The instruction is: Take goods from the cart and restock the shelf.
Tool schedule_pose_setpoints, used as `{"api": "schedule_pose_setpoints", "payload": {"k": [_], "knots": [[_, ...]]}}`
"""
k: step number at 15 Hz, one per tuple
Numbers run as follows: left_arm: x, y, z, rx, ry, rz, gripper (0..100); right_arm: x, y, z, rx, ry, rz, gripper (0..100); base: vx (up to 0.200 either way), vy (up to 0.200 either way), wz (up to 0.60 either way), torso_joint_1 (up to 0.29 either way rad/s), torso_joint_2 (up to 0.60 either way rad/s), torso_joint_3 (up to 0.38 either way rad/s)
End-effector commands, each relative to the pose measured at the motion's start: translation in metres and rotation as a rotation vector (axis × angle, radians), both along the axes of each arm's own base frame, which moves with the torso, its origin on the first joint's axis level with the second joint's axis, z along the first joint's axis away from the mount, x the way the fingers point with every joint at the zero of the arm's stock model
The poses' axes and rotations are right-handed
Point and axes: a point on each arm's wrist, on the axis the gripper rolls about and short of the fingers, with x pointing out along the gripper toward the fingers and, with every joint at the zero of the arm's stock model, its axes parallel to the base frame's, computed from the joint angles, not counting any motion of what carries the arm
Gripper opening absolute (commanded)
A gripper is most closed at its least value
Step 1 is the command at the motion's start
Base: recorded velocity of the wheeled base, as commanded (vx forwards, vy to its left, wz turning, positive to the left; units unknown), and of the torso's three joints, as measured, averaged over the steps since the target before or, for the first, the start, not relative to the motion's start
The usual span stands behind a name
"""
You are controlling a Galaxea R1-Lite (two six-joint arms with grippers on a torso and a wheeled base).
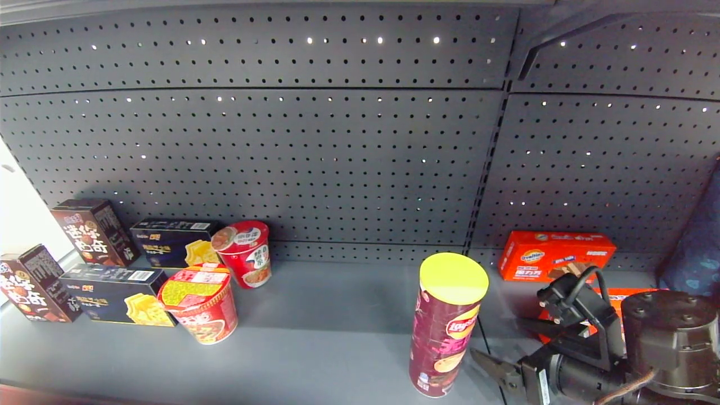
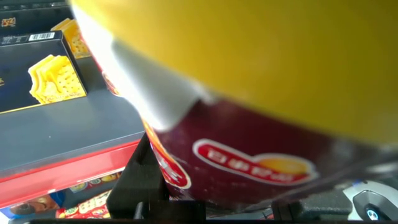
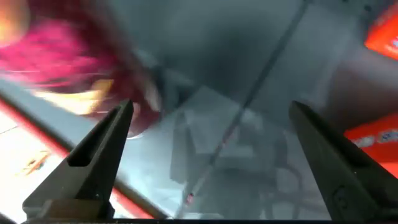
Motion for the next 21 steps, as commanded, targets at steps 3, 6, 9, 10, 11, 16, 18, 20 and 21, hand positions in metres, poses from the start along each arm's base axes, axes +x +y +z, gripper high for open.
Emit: {"api": "schedule_pose_setpoints", "payload": {"k": [3, 6, 9, 10, 11, 16, 18, 20, 21], "knots": [[0.001, 0.000, -0.003, 0.001, 0.012, 0.003, 0, 0.015, 0.000, -0.006, -0.027, 0.024, -0.044, 100, 0.000, 0.000, 0.00, 0.000, 0.00, 0.000], [0.001, 0.000, -0.005, 0.002, 0.018, 0.000, 0, 0.026, 0.009, -0.007, -0.029, 0.024, -0.035, 100, 0.000, 0.000, 0.00, 0.000, 0.00, 0.000], [0.001, 0.000, -0.005, 0.002, 0.016, 0.001, 0, 0.019, 0.016, -0.010, -0.032, 0.036, 0.015, 100, 0.000, 0.000, 0.00, 0.000, 0.00, 0.000], [0.001, 0.000, -0.005, 0.002, 0.016, 0.001, 0, 0.017, 0.018, -0.011, -0.035, 0.042, 0.030, 100, 0.000, 0.000, 0.00, 0.000, 0.00, 0.000], [0.001, 0.000, -0.005, 0.002, 0.016, 0.001, 0, 0.013, 0.023, -0.011, -0.034, 0.040, 0.053, 100, 0.000, 0.000, 0.00, 0.000, 0.00, 0.000], [0.002, 0.000, -0.005, 0.002, 0.019, 0.001, 0, 0.011, 0.031, -0.013, -0.036, 0.044, 0.088, 100, 0.000, 0.000, 0.00, 0.000, 0.00, 0.000], [0.002, 0.000, -0.007, 0.003, 0.025, 0.000, 0, 0.008, 0.032, -0.013, -0.035, 0.049, 0.107, 100, 0.000, 0.000, 0.00, 0.000, 0.00, 0.000], [0.002, 0.000, -0.007, 0.003, 0.025, 0.000, 0, 0.007, 0.032, -0.014, -0.037, 0.054, 0.114, 100, 0.000, 0.000, 0.00, 0.000, 0.00, 0.000], [0.002, 0.000, -0.007, 0.003, 0.027, 0.000, 0, 0.007, 0.032, -0.014, -0.036, 0.054, 0.115, 100, 0.000, 0.000, 0.00, 0.000, 0.00, 0.000]]}}
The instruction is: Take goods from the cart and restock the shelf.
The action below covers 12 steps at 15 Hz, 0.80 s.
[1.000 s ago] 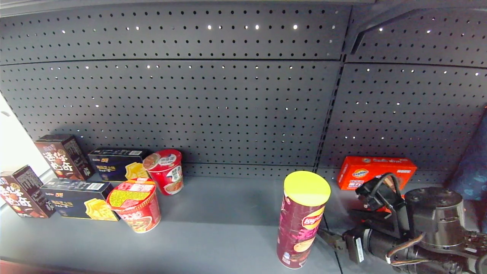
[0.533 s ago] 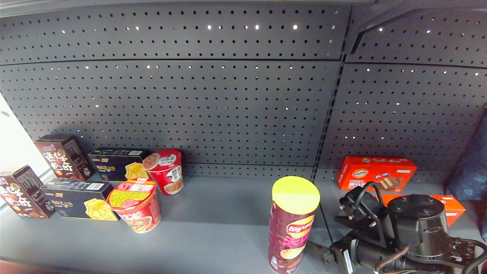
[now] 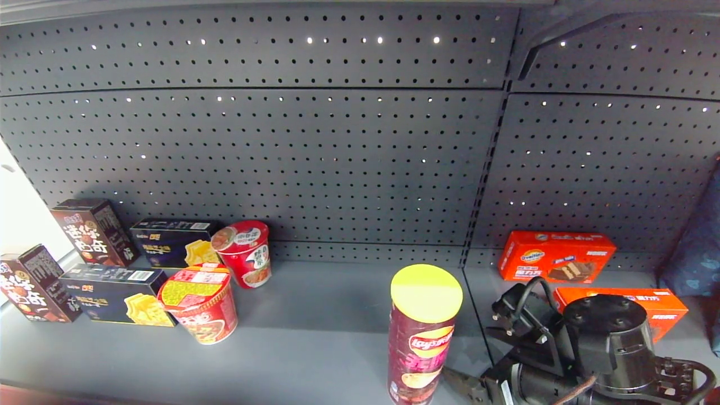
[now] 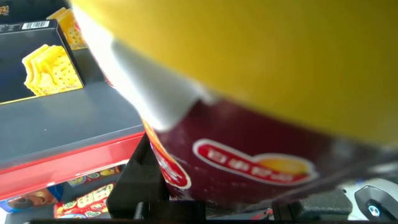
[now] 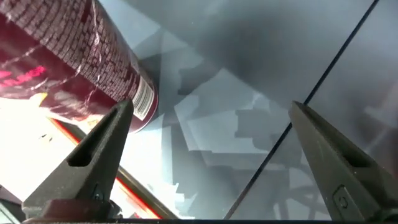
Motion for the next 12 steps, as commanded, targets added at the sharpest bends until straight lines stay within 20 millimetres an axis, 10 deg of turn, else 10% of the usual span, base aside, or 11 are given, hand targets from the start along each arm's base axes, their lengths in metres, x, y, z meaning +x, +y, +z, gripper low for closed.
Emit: {"api": "schedule_pose_setpoints", "payload": {"k": [1, 8, 12], "knots": [[0.000, 0.000, -0.001, 0.000, 0.003, 0.000, 0, -0.002, 0.000, 0.000, 0.000, 0.000, 0.006, 100, 0.000, 0.000, 0.00, 0.000, 0.00, 0.000], [-0.004, 0.001, 0.021, -0.007, -0.068, -0.027, 0, -0.011, -0.009, -0.003, -0.002, 0.018, 0.000, 100, 0.000, 0.000, 0.00, 0.000, 0.00, 0.000], [0.029, -0.007, 0.094, 0.005, -0.032, -0.283, 0, -0.010, -0.014, -0.004, -0.009, 0.018, -0.025, 100, 0.000, 0.000, 0.00, 0.000, 0.00, 0.000]]}}
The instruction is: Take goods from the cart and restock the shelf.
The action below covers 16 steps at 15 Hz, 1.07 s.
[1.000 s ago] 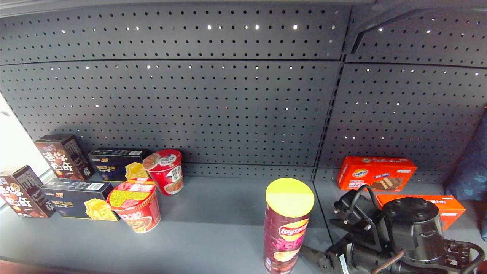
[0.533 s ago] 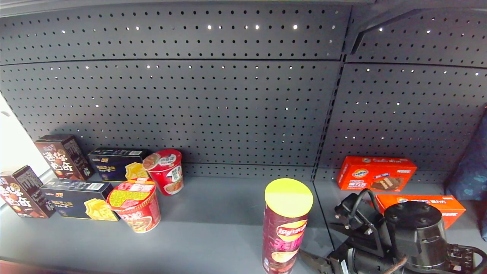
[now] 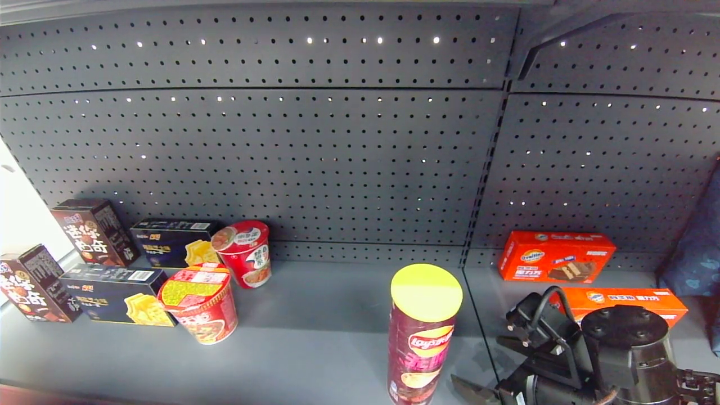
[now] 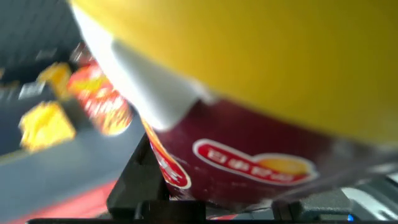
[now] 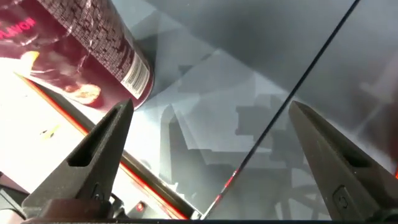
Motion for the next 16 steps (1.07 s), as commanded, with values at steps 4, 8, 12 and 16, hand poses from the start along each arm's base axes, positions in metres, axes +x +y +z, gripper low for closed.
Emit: {"api": "schedule_pose_setpoints", "payload": {"k": [4, 8, 12, 16], "knots": [[0.117, -0.036, 0.081, 0.061, 0.195, -0.287, 0, 0.000, -0.002, 0.000, -0.010, -0.009, -0.013, 100, 0.000, 0.000, 0.00, 0.000, 0.00, 0.000], [0.188, -0.085, 0.076, 0.093, 0.270, -0.450, 0, -0.003, -0.005, -0.007, -0.037, 0.016, -0.023, 100, 0.000, 0.000, 0.00, 0.000, 0.00, 0.000], [0.270, -0.129, 0.052, 0.127, 0.327, -0.467, 0, 0.001, -0.003, -0.004, -0.019, 0.007, -0.030, 100, 0.000, 0.000, 0.00, 0.000, 0.00, 0.000], [0.340, -0.153, 0.031, 0.175, 0.327, -0.452, 0, 0.004, -0.005, -0.004, -0.016, 0.007, -0.043, 100, 0.000, 0.000, 0.00, 0.000, 0.00, 0.000]]}}
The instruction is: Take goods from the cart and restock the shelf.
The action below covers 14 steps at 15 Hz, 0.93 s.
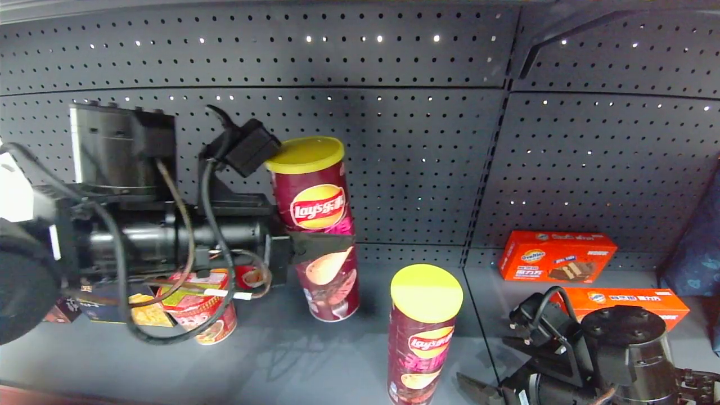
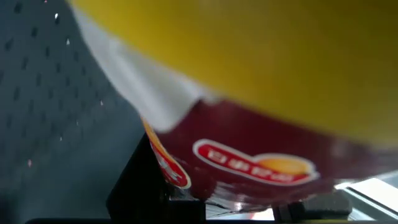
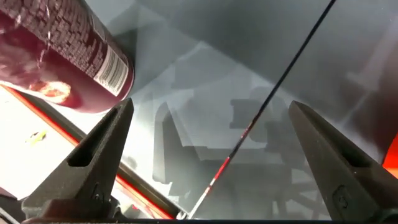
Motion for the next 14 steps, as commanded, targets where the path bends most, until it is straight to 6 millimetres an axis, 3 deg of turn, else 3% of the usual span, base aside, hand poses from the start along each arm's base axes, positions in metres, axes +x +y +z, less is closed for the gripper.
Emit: {"api": "schedule_pose_setpoints", "payload": {"k": [1, 4, 8, 14], "knots": [[0.070, -0.023, -0.039, 0.013, 0.061, -0.079, 0, 0.002, -0.002, -0.001, -0.001, 0.003, -0.012, 100, 0.000, 0.000, 0.00, 0.000, 0.00, 0.000], [0.104, -0.032, -0.064, 0.008, -0.011, -0.144, 0, 0.003, -0.003, 0.000, 0.004, -0.003, -0.018, 100, 0.000, 0.000, 0.00, 0.000, 0.00, 0.000], [0.131, -0.040, -0.084, 0.023, -0.026, -0.146, 0, 0.003, -0.003, 0.002, 0.010, -0.010, -0.018, 100, 0.000, 0.000, 0.00, 0.000, 0.00, 0.000], [0.148, -0.050, -0.102, 0.066, -0.081, -0.176, 0, 0.003, -0.002, 0.000, 0.006, -0.002, -0.012, 100, 0.000, 0.000, 0.00, 0.000, 0.00, 0.000]]}}
